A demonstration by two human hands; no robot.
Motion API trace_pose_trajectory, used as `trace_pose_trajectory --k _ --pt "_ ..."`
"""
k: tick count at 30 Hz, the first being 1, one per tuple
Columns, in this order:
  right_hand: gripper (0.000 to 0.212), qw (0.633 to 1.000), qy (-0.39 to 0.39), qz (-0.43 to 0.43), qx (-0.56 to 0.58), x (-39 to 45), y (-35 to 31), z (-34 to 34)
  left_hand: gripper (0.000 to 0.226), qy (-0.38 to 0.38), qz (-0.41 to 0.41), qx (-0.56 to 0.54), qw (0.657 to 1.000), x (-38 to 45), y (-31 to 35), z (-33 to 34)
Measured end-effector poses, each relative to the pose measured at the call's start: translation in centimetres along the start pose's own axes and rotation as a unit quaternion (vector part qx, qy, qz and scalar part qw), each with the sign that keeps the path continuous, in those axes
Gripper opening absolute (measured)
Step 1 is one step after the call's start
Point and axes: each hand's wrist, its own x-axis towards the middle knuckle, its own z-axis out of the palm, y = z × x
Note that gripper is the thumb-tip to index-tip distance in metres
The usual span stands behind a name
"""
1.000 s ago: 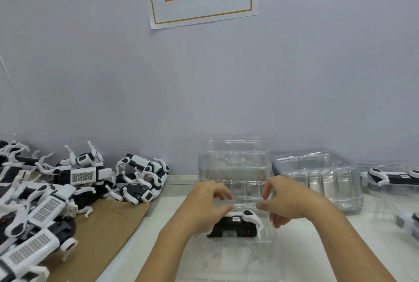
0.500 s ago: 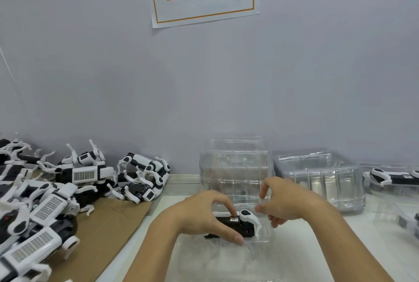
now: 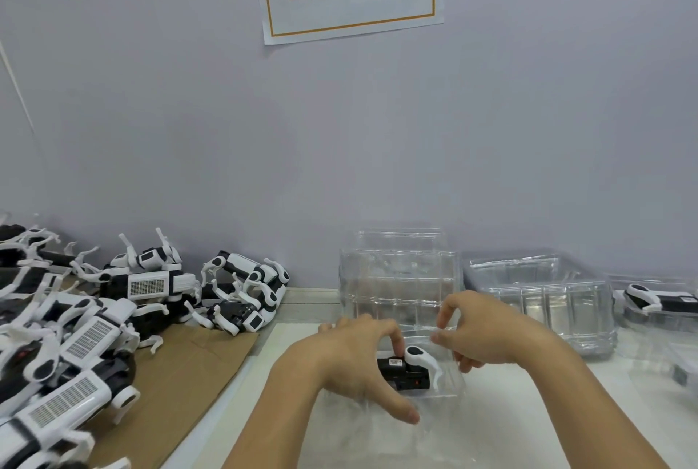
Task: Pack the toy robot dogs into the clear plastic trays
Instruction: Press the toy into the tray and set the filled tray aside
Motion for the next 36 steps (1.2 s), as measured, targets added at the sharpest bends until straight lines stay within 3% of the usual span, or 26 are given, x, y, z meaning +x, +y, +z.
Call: trace_pose_trajectory --k 5,9,14,17,21,27,32,36 --pt "0.014 0.991 0.125 -0.047 0.029 -0.2 -0.3 -1.6 0.06 0.071 0.041 -0.004 0.997 -1.0 0.6 -1.7" --pt "0.012 0.965 0.192 -0.107 0.14 -1.2 -1.6 -2.9 0.061 0.151 0.071 -0.001 0.986 -2.0 1.1 -2.8" --pt "0.056 0.95 0.206 -0.149 0.18 -2.9 -3.7 -3.5 0.074 0.306 0.118 0.044 0.944 -2.4 2.2 -3.8" --pt "0.059 0.932 0.212 -0.177 0.232 -3.2 -4.3 -3.5 0.085 0.379 0.126 0.089 0.913 -2.3 2.6 -4.0" --pt "0.049 0.906 0.25 -0.207 0.271 -3.1 -4.5 -3.3 0.087 0.421 0.135 0.122 0.889 -2.1 2.6 -3.9" --pt "0.051 0.878 0.325 -0.241 0.254 -2.7 -4.2 -3.3 0.088 0.467 0.143 0.144 0.86 -1.9 2.8 -3.7" --pt "0.054 0.875 0.319 -0.254 0.261 -2.6 -4.1 -3.3 0.086 0.486 0.153 0.11 0.853 -1.9 2.9 -3.6" --pt "0.04 0.861 0.323 -0.267 0.291 -2.7 -4.2 -3.5 0.083 0.503 0.158 0.053 0.848 -1.8 2.8 -3.7"
